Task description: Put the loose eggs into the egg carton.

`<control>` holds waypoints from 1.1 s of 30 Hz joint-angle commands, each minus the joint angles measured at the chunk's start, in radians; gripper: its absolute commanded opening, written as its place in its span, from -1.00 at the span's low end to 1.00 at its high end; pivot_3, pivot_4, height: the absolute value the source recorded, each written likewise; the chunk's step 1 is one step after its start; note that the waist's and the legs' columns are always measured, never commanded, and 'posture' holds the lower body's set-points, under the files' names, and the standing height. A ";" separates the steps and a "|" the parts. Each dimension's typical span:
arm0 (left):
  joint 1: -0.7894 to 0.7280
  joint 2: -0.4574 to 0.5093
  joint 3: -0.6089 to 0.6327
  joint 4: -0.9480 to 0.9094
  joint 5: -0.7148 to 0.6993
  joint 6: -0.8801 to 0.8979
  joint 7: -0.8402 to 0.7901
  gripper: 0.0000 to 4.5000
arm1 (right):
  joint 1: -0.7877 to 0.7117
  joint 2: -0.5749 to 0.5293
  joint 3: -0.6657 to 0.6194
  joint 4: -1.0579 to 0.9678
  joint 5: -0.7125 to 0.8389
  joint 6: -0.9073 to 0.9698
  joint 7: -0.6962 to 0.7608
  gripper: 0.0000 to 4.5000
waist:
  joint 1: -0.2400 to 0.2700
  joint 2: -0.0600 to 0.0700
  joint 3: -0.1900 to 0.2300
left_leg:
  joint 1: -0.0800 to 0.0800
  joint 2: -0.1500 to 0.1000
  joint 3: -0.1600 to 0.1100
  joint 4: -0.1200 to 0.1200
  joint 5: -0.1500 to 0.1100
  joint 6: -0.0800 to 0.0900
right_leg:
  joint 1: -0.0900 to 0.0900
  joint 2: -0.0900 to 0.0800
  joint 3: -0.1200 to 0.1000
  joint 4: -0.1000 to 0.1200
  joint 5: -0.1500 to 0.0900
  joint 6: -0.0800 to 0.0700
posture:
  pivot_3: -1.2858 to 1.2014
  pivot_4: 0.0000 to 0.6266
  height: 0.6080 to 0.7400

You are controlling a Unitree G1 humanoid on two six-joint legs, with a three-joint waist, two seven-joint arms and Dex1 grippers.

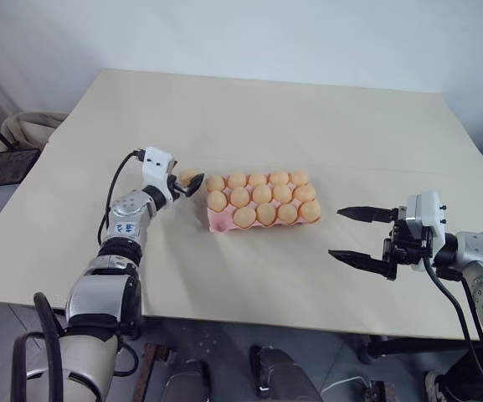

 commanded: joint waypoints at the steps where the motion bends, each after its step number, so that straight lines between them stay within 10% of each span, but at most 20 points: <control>1: -0.052 -0.016 -0.008 0.054 0.028 -0.014 0.025 0.82 | -0.011 -0.005 -0.012 -0.026 0.007 -0.005 -0.008 1.00 | -0.001 0.000 0.000 | 0.000 0.000 0.000 0.000 0.000 0.000 | 0.000 0.000 0.000 0.000 0.000 0.000 | 0.03 -0.52 1.00; 10: -0.063 -0.013 -0.001 0.090 0.047 -0.002 0.031 -0.27 | -0.003 -0.007 -0.017 -0.030 0.003 -0.010 -0.018 1.00 | -0.001 0.000 0.000 | 0.000 0.000 0.001 0.002 0.000 0.000 | -0.001 0.000 0.000 0.003 0.000 0.000 | 0.03 -0.52 1.00; 21: -0.098 0.027 0.025 -0.047 -0.018 0.019 -0.145 -0.34 | -0.004 -0.010 -0.023 -0.028 -0.003 -0.015 -0.029 1.00 | -0.001 0.000 0.000 | 0.000 0.000 0.001 0.003 0.000 0.000 | -0.001 0.001 0.000 0.004 0.000 0.000 | 0.03 -0.52 1.00; 33: 0.235 0.153 -0.163 -0.786 -0.133 0.462 -0.604 -0.34 | 0.053 0.000 -0.042 -0.078 0.006 -0.019 -0.074 1.00 | -0.009 0.001 0.000 | 0.002 0.001 0.001 0.003 -0.001 -0.002 | -0.001 0.001 0.001 0.008 -0.003 -0.002 | 0.03 -0.52 1.00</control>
